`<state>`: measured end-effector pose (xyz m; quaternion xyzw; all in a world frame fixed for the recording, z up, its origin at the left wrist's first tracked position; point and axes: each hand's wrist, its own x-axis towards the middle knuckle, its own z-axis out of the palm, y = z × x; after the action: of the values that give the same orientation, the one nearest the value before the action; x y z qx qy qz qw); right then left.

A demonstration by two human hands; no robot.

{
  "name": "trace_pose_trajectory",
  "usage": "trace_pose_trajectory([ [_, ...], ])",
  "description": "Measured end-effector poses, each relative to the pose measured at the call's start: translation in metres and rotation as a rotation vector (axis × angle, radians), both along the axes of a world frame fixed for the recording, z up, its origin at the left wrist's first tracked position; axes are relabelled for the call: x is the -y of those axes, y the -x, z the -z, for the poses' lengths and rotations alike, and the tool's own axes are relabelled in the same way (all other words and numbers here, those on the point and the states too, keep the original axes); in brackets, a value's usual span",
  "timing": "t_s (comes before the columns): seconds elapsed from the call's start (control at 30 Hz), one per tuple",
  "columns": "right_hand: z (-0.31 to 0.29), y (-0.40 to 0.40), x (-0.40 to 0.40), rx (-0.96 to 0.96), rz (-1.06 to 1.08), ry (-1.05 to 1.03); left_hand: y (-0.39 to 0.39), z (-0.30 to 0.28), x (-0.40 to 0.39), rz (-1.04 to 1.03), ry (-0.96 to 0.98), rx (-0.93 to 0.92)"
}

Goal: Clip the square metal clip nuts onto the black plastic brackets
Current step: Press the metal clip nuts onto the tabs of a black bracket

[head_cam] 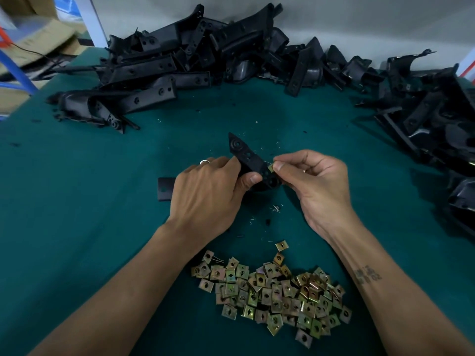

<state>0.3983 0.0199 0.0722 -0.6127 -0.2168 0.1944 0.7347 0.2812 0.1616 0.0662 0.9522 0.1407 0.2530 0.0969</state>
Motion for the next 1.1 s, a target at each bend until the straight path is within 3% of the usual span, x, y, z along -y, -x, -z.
trace_pose_trajectory([
  [0.2,0.002,0.001,0.002,0.144,0.011,0.084,0.0,0.0,0.001,0.0,0.003,0.022],
  [0.4,0.0,0.007,-0.002,-0.049,-0.01,0.039,0.002,0.0,0.0,0.019,-0.002,0.049],
  [0.63,-0.004,0.016,-0.001,-0.059,-0.082,-0.036,0.003,-0.001,0.002,-0.022,-0.009,0.091],
  [0.8,-0.01,0.016,0.004,-0.21,-0.157,-0.102,0.003,-0.002,0.002,-0.036,-0.011,0.127],
  [1.1,-0.014,0.015,0.01,-0.199,-0.338,-0.049,0.006,-0.001,0.002,-0.087,-0.004,0.158],
])
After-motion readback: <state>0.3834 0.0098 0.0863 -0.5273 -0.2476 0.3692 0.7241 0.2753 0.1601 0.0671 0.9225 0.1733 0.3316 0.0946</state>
